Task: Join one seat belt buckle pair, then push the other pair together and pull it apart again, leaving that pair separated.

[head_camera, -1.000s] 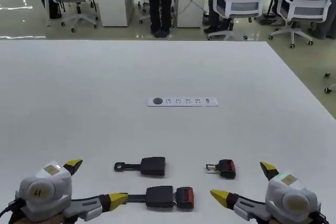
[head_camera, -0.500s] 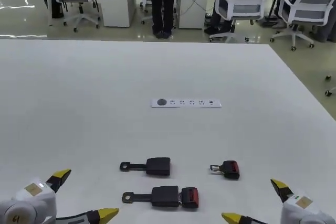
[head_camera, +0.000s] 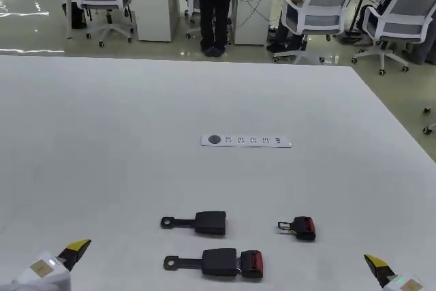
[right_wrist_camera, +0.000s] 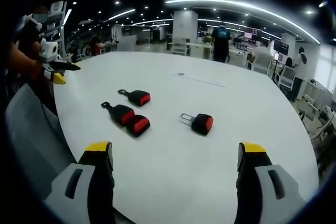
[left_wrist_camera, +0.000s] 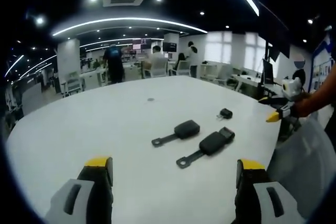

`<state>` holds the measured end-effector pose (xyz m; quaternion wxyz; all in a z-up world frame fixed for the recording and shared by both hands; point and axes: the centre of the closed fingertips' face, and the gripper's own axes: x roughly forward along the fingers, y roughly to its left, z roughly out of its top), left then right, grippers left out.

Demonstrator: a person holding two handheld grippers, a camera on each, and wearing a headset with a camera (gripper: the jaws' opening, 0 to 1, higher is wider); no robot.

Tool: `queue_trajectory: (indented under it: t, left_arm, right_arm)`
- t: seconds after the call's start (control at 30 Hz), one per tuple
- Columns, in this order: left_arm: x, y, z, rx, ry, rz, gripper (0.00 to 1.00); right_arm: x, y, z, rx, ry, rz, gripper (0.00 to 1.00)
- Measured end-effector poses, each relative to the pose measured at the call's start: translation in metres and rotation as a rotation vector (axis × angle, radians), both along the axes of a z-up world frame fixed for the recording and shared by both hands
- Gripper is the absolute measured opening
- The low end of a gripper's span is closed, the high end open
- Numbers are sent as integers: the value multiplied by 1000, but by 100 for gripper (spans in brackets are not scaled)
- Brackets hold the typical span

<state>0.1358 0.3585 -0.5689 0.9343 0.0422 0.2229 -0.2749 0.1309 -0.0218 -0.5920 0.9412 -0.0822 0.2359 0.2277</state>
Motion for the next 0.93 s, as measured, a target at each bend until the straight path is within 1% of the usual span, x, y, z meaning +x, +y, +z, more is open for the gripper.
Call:
queue_trajectory:
  t: [0.07,0.1,0.2,0.23,0.3,0.33,0.37,0.4,0.43,0.5,0.53,0.57,0.63,0.73,0.77,0.8,0.87,0.93]
  left_arm:
    - [1,1,2,0,-4,8,100]
    - [2,-1,3,-4,-5,10,100]
    - [2,-4,4,-8,3,12,100]
    - [2,-2,3,-10,1,12,100]
    - [4,-2,4,-14,-4,15,100]
    - [5,0,1,-18,-2,15,100]
    - [5,-1,0,-17,-1,14,100]
    - [4,-4,4,-12,-2,12,100]
    - [5,-5,4,-11,0,10,100]
    - [6,-6,5,-12,1,8,100]
    - [7,-7,6,-11,0,9,100]
    - [9,-4,3,-12,1,13,100]
    - [10,-4,4,-22,-2,13,100]
    - [8,-7,6,-10,2,8,100]
    - [11,-2,-1,-15,2,9,100]
    - [13,1,-5,-15,9,9,100]
    - [9,-6,2,-9,6,-2,100]
    - [9,-7,3,-11,8,-2,100]
  right_arm:
    - [0,-3,2,9,-5,-15,100]
    - [0,-4,2,5,-8,-18,100]
    - [-1,-6,0,5,-7,-16,100]
    - [-2,-7,-1,0,-9,-19,100]
    - [-2,-9,-3,-3,-2,-22,100]
    - [-1,-12,-5,2,7,-28,100]
    - [-1,-13,-5,-2,3,-25,100]
    - [-2,-14,-4,-4,0,-25,100]
    - [-2,-14,-5,2,3,-27,100]
    - [-1,-16,-9,20,18,-32,100]
    - [-2,-15,-11,20,21,-32,100]
    - [-4,-14,-12,15,27,-33,99]
    - [-3,-15,-13,18,25,-38,99]
    - [-3,-16,-15,20,26,-41,100]
    - [-4,-16,-16,24,32,-40,99]
    - [-5,-16,-18,28,38,-40,99]
    - [-5,-18,-19,20,39,-42,99]
    - [-5,-19,-18,24,35,-46,99]
